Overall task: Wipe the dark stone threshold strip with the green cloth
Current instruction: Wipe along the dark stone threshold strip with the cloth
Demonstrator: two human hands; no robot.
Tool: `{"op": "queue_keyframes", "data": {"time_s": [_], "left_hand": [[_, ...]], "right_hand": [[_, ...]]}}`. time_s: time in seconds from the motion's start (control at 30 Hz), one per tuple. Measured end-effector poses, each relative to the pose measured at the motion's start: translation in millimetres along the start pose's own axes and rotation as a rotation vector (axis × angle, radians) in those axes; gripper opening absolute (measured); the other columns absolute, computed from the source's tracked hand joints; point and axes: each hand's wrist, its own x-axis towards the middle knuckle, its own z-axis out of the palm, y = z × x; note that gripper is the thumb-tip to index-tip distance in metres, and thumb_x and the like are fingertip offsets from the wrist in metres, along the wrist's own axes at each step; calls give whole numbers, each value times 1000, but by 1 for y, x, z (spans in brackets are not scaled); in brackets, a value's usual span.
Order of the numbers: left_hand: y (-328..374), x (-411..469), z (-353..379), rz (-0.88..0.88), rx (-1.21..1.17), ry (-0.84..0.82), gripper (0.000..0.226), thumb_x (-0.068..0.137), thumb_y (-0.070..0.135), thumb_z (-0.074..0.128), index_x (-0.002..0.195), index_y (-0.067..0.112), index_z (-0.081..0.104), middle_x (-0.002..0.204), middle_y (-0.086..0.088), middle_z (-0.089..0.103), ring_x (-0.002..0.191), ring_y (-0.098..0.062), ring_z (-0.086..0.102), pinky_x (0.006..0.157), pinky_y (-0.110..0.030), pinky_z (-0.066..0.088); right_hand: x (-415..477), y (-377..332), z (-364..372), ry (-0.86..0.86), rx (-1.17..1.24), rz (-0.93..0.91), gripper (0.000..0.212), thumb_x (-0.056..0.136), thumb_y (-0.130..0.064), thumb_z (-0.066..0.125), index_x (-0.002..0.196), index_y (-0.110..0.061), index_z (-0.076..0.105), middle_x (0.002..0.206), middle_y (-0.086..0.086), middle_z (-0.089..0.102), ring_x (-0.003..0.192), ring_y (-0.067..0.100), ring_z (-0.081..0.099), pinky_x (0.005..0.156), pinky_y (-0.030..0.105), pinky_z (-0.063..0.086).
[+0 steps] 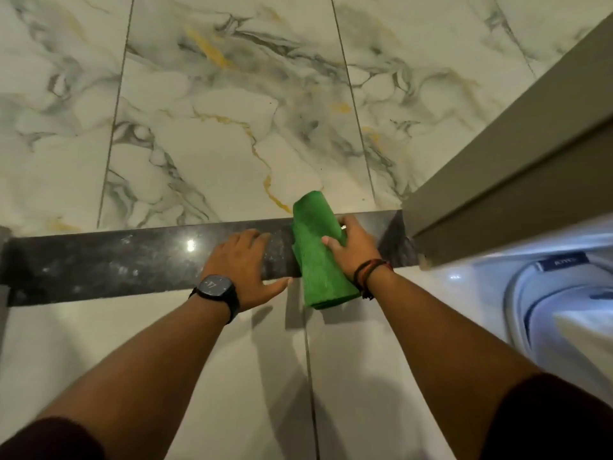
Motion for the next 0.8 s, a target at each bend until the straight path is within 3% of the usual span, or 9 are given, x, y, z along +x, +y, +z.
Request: {"op": "queue_keyframes", "data": {"time_s": [0.1, 0.23, 0.33, 0.4, 0.47, 0.6, 0.8], "left_hand": [[-30, 23, 45, -55, 39, -30, 109, 65, 88, 45, 149, 22, 21, 156, -9, 26, 141, -30, 25, 114, -49, 25], [-49, 46, 83, -105, 74, -9, 129, 54, 100, 28, 153, 22, 1, 162, -5, 2, 147, -28, 1, 119, -50, 3], [-50, 46, 99, -128, 46, 7, 133, 52, 103, 19, 151, 22, -14, 162, -3, -11, 146, -26, -14, 119, -51, -4], [-50, 44, 105, -131, 46, 19, 133, 50, 105, 15, 147, 23, -23, 160, -3, -17, 145, -25, -20, 118, -51, -7], [-51, 45, 108, -125, 61, 30, 135, 48, 105, 15, 148, 22, -22, 160, -3, -14, 145, -26, -18, 118, -52, -6], [-53, 48, 112, -105, 57, 56, 136, 51, 104, 25, 153, 16, 3, 162, -7, 7, 147, -30, -1, 118, -56, 5], [-53, 47, 110, -101, 52, 34, 136, 52, 103, 27, 153, 15, 4, 162, -8, 6, 148, -28, -3, 118, -56, 5]], "right_hand": [[31, 32, 20, 22, -158, -1, 35, 89, -24, 64, 118, -13, 47, 110, 13, 62, 101, 31, 59, 81, 34, 47], [45, 64, 38, 345, -741, -253, 72, 86, -44, 58, 144, -13, 28, 144, 20, 38, 132, 37, 34, 106, 50, 33], [52, 68, 58, 146, -825, -353, 67, 95, -54, 29, 151, -27, 5, 160, 12, 6, 146, 29, 3, 117, 47, 1], [54, 74, 74, 65, -855, -300, 64, 96, -55, 18, 150, -32, -6, 161, 8, -7, 146, 26, -10, 117, 46, -8], [56, 79, 84, 124, -861, -266, 62, 96, -52, 16, 151, -30, -6, 161, 8, -6, 146, 26, -10, 117, 48, -8], [74, 72, 98, 244, -843, -260, 62, 95, -50, 14, 152, -26, 2, 161, 8, 4, 146, 28, -2, 117, 49, -6], [83, 47, 121, 208, -833, -276, 62, 98, -46, 18, 152, -23, 0, 161, 7, 1, 146, 28, -5, 117, 49, -7]]}}
